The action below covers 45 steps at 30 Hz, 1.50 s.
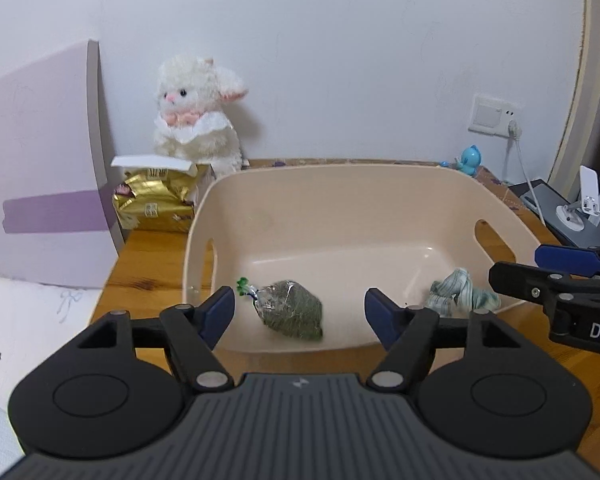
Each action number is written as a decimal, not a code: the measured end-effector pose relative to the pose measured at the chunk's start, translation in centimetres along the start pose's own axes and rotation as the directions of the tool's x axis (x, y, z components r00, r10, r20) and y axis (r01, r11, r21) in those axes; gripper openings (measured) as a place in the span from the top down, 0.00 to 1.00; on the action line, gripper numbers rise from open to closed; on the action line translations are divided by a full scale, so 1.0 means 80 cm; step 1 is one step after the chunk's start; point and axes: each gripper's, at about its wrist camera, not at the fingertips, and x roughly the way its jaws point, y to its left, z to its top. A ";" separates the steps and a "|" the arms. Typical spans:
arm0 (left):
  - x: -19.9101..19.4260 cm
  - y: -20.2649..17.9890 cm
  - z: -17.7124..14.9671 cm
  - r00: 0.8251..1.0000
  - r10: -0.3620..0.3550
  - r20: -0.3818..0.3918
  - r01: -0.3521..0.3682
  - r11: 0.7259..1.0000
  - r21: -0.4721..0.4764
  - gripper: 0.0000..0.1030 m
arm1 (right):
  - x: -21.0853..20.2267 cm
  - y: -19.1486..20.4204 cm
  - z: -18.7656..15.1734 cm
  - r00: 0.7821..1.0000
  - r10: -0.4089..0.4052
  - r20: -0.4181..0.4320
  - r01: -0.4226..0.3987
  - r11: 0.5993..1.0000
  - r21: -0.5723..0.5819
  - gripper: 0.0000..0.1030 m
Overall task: Organize objects
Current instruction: 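Lift both items over the basket and open both tools to drop them, then grasp the white box with the left tool while the right tool grasps the black star box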
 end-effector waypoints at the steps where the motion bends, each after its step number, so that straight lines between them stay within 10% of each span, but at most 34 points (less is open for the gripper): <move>1: -0.006 0.001 0.000 1.000 0.002 0.005 -0.002 1.000 0.004 0.24 | -0.005 0.000 -0.001 1.000 0.000 0.003 0.000 1.000 0.003 0.29; 10: -0.055 0.016 -0.028 0.999 0.032 0.001 -0.032 0.999 0.028 0.15 | -0.039 0.016 -0.033 0.999 0.024 -0.026 -0.024 0.999 0.036 0.11; 31: -0.052 0.069 -0.145 0.983 0.044 -0.179 -0.026 0.995 0.100 0.11 | -0.006 0.109 -0.155 0.960 0.067 -0.270 -0.069 0.998 0.003 0.10; 45: -0.021 0.062 -0.148 0.976 -0.060 -0.211 0.082 0.992 0.098 0.11 | 0.017 0.099 -0.156 0.968 -0.003 -0.252 -0.015 0.997 -0.071 0.37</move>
